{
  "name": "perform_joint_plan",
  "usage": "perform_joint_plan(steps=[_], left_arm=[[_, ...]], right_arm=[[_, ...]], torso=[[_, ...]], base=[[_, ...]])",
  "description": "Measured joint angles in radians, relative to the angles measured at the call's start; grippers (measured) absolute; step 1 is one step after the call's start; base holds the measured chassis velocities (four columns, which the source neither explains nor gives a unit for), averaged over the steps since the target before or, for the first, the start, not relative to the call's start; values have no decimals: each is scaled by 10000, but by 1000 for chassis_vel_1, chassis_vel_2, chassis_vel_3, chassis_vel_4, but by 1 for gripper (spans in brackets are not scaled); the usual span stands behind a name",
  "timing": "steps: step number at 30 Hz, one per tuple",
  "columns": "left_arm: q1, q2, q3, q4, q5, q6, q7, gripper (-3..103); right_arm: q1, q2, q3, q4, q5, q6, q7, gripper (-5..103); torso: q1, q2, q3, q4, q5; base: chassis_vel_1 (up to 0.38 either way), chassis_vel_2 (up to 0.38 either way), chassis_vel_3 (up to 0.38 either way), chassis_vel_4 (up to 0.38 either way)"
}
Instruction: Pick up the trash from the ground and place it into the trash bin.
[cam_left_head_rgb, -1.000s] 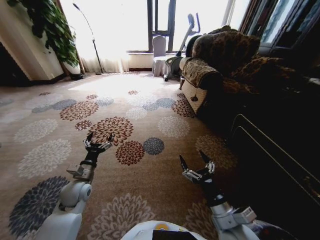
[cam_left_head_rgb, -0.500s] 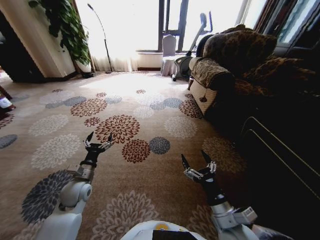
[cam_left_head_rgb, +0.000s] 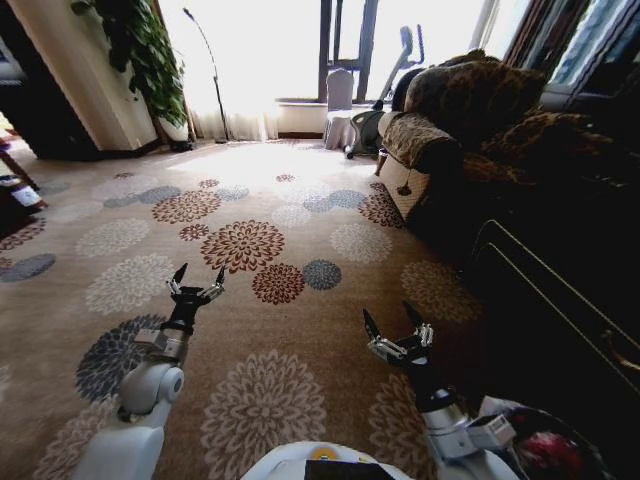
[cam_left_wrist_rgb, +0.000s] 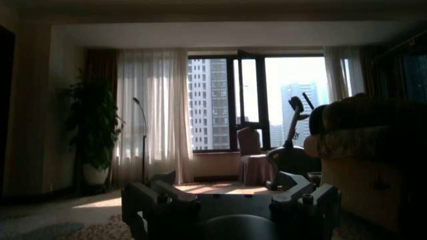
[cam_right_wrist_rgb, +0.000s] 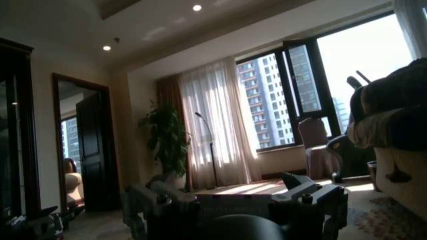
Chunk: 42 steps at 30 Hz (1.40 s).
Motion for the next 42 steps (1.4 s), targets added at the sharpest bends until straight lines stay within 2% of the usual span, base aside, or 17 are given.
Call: perform_joint_plan(steps=[23, 35, 42], left_arm=[[3, -1, 0, 0, 0, 0, 0, 100], [-4, 0, 0, 0, 0, 0, 0, 100], [0, 0, 0, 0, 0, 0, 0, 100]], right_arm=[[55, -37, -18, -236, 52, 182, -12, 100], [40, -151, 4, -672, -34, 376, 54, 100], [90, -189, 12, -841, -27, 377, 205, 100]], torso=[[-2, 10, 2, 2, -4], [-3, -34, -17, -3, -3], [-34, -232, -193, 0, -3]], base=[[333, -339, -332, 331], [22, -23, -25, 15], [18, 2, 1, 7]])
